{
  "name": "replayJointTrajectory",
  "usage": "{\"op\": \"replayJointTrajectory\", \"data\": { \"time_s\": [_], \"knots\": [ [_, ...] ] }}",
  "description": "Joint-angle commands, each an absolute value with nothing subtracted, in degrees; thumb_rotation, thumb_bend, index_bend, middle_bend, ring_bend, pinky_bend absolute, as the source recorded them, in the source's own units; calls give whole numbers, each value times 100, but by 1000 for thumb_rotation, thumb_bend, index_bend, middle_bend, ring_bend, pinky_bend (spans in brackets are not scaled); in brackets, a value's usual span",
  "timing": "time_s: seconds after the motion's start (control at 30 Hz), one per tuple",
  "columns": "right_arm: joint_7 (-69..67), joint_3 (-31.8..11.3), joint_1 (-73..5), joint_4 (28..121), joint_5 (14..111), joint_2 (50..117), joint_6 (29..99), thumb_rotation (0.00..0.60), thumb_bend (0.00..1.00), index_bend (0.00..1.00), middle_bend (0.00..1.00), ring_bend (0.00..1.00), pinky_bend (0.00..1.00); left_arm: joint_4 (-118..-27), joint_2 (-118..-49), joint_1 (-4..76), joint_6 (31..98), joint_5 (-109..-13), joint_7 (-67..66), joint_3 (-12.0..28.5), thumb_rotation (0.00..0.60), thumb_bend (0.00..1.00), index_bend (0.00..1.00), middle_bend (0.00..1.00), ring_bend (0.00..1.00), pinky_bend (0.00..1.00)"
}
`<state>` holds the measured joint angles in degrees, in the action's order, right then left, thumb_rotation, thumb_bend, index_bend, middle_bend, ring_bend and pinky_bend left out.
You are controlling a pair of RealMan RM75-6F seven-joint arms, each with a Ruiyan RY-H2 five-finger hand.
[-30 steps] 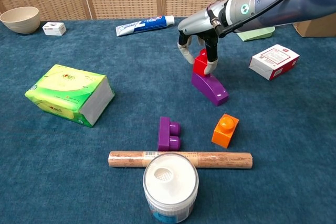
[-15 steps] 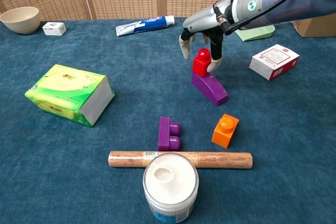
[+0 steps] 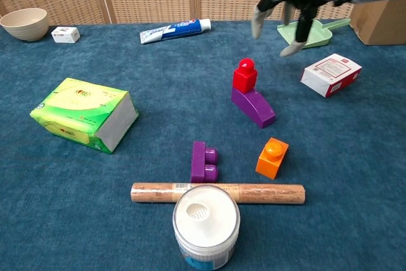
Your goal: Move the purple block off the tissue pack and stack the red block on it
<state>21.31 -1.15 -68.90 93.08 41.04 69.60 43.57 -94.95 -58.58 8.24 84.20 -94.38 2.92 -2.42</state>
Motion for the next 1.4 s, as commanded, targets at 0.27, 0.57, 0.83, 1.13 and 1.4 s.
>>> {"op": "replayJointTrajectory", "data": {
  "time_s": [0.27, 0.57, 0.83, 1.13, 1.4],
  "knots": [
    [1383, -19, -5461, 10175, 5631, 6074, 5803, 600, 283, 348, 229, 121, 292, -9776, -5732, 728, 8414, -9312, -62, -253, 600, 330, 277, 131, 85, 0],
    [816, 295, -3884, 10137, 7002, 5976, 7671, 600, 281, 417, 235, 121, 283, -9762, -5863, 609, 8492, -9339, -93, -309, 600, 330, 277, 134, 85, 0],
    [549, 535, -2725, 9722, 7514, 6225, 8610, 600, 280, 427, 236, 96, 243, -9657, -6103, 515, 8598, -9513, -96, -387, 600, 330, 267, 133, 85, 0],
    [328, 555, -1968, 9320, 7866, 6366, 9045, 600, 281, 445, 240, 90, 218, -9596, -6197, 363, 8835, -9736, -14, -491, 600, 331, 267, 143, 85, 0],
    [241, 399, -1737, 9354, 8103, 6327, 9071, 600, 280, 444, 240, 86, 218, -9843, -6109, 331, 8901, -9851, -325, -487, 600, 330, 265, 140, 85, 0]
  ]
}}
